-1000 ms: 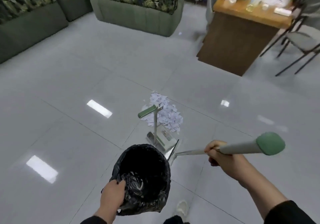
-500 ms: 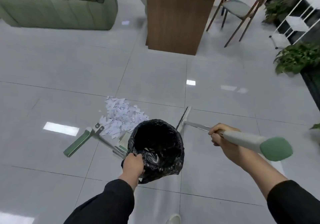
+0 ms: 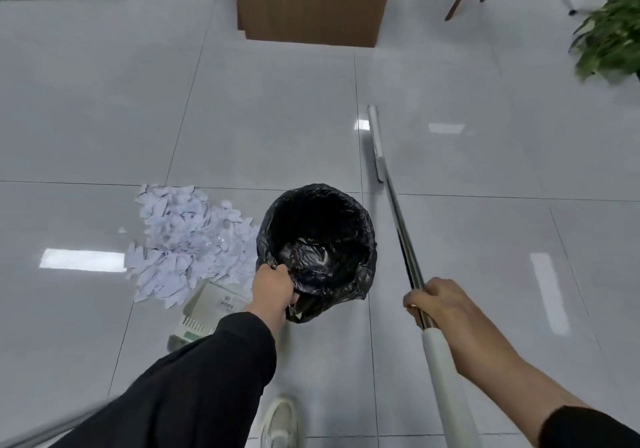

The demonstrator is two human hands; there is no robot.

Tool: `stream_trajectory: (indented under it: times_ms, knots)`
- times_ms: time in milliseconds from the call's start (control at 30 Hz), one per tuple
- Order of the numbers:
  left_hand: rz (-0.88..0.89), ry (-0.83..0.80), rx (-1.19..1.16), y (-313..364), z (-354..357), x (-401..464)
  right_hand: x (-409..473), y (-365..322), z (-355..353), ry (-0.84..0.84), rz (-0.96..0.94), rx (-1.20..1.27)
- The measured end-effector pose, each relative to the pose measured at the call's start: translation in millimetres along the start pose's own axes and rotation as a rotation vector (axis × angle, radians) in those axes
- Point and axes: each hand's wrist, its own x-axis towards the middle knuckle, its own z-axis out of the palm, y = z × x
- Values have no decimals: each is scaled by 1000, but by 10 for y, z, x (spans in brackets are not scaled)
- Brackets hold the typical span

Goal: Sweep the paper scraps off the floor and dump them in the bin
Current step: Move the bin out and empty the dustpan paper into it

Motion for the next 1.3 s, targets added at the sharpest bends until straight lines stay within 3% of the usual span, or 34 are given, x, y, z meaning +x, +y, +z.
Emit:
stream_trajectory:
  times_ms: [33,67,100,133,200,300,467,667,833,900,1067,1267,1300]
  knots:
    - [-3,-2,-25,-29,109,221,145,76,143,-70,60,-62]
    - [-12,-6,-49,22,126,259,210,90,189,-86,151,125]
    - [-36,-17,-28,-69,252,534,492,369,381,-108,136,101]
    - [-31,-9,-15,-122,324,724,655,408,493,-138,280,283]
    - [-24,-19,23,-187,457,1000,811,497,605,-74,369,438]
    - [-37,-34,40,-286,642,1316,895,508,712,-99,229,480]
    - [-71,-100,-3,-379,870,1511,912,412,744,64,432,816]
    - [-178,-175,-18,-569,1059,1767,1010,632,825,95,466,782]
    - [-170,-214,-23,-765,1010,1696,828,679,928,-70,612,811]
    - [-86,-196,108,-737,873,1491,670,685,982,-84,667,703]
    - [106,-99,343,-615,499,676,377,606,933,156,615,329]
    - [324,-81,343,245,-365,-598,-187,-228,310,142,523,256]
    - [373,-44,334,522,-728,-961,-466,-618,100,112,490,250]
